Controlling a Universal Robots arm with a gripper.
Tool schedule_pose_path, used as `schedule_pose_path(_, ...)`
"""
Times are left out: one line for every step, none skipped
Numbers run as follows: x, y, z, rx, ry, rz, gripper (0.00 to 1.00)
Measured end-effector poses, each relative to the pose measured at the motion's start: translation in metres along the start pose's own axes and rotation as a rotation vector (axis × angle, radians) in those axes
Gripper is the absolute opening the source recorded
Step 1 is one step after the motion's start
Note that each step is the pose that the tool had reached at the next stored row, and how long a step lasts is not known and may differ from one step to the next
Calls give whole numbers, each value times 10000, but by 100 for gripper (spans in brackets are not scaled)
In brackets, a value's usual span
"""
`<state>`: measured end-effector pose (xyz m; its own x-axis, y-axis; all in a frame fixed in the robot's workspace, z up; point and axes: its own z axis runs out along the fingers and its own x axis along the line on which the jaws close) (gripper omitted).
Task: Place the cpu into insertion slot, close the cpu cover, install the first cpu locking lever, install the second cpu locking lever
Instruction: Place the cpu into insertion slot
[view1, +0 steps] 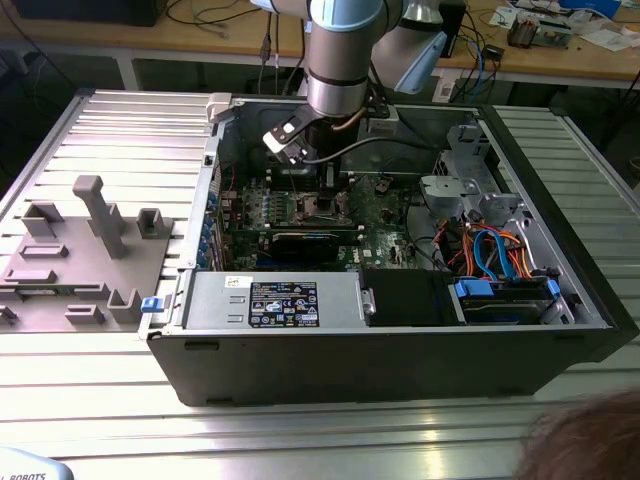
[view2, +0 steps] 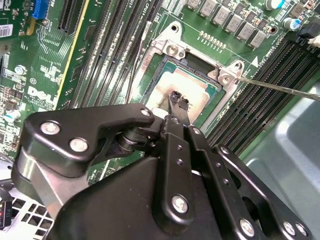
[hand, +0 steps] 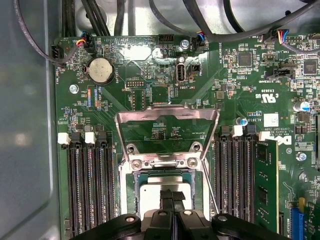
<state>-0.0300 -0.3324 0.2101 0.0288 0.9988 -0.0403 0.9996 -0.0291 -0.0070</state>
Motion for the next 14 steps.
schedule_pose_path(-1, 0, -6, 0, -1, -1, 11)
schedule_pose_path(-1, 0, -10, 0, 0, 0, 11)
schedule_pose_path(0, 0, -13, -1, 2, 0, 11)
schedule_pose_path(0, 0, -14, -2, 4, 0, 11)
schedule_pose_path(-1, 0, -18, -1, 2, 0, 11)
schedule_pose_path(-1, 0, -23, -1, 2, 0, 11)
schedule_pose_path(-1, 0, -23, -1, 2, 0, 11)
schedule_pose_path(-1, 0, -24, 0, -1, 0, 11)
schedule_pose_path(-2, 0, -24, 0, -9, -2, 11)
schedule_pose_path(-1, 0, -24, 0, -14, 0, 11)
schedule_pose_path(-1, 0, -24, -1, -14, 0, 11)
schedule_pose_path(-1, 0, -25, -1, -13, 0, 11)
schedule_pose_path(0, 0, -25, -2, -12, 0, 11)
schedule_pose_path(-1, 0, -26, -2, -12, 0, 11)
